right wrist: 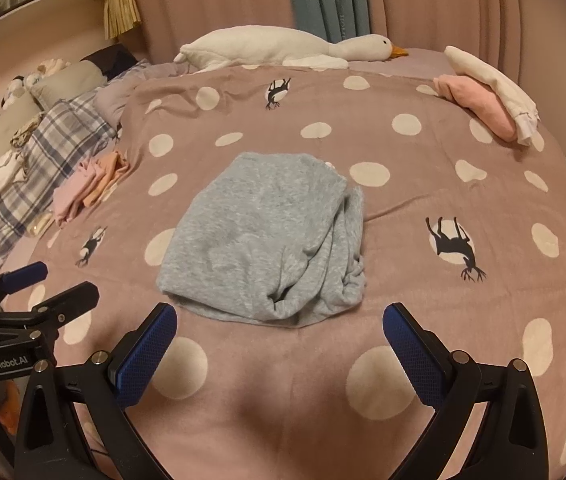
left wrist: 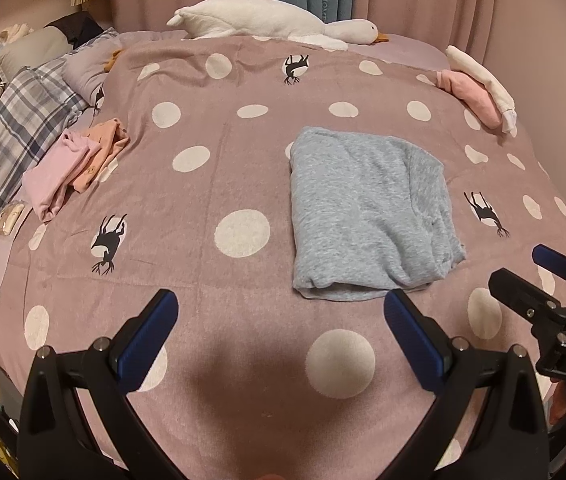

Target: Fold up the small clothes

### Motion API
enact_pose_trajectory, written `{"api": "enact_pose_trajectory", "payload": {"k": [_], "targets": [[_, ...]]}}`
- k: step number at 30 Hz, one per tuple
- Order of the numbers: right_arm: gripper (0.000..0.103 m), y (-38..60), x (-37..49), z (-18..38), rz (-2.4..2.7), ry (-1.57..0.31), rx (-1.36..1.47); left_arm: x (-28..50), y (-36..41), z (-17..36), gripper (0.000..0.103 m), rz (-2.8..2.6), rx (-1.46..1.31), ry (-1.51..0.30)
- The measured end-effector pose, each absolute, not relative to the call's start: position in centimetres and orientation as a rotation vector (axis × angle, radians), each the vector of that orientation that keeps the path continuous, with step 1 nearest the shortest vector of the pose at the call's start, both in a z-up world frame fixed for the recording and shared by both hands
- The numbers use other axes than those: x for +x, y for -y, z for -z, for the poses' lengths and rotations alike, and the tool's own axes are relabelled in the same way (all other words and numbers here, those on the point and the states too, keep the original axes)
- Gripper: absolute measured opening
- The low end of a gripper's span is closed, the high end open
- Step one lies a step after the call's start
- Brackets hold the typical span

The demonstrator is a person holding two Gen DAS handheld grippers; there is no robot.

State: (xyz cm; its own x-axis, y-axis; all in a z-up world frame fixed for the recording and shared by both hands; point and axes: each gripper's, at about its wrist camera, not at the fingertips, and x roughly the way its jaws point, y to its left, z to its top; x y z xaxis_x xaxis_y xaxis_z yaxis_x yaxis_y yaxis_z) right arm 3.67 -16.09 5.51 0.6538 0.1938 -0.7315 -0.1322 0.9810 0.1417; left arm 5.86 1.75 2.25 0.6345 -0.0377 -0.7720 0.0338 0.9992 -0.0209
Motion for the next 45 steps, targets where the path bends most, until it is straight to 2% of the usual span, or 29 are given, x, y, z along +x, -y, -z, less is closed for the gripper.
{"api": "enact_pose_trajectory", "payload": {"k": [45], "targets": [[0.102, 17.3, 3.9, -5.6, -0.18, -0.836, 0.097, 6.6, -0.1, -2.2, 0.103, 0.082, 0.012, -0.89]]}}
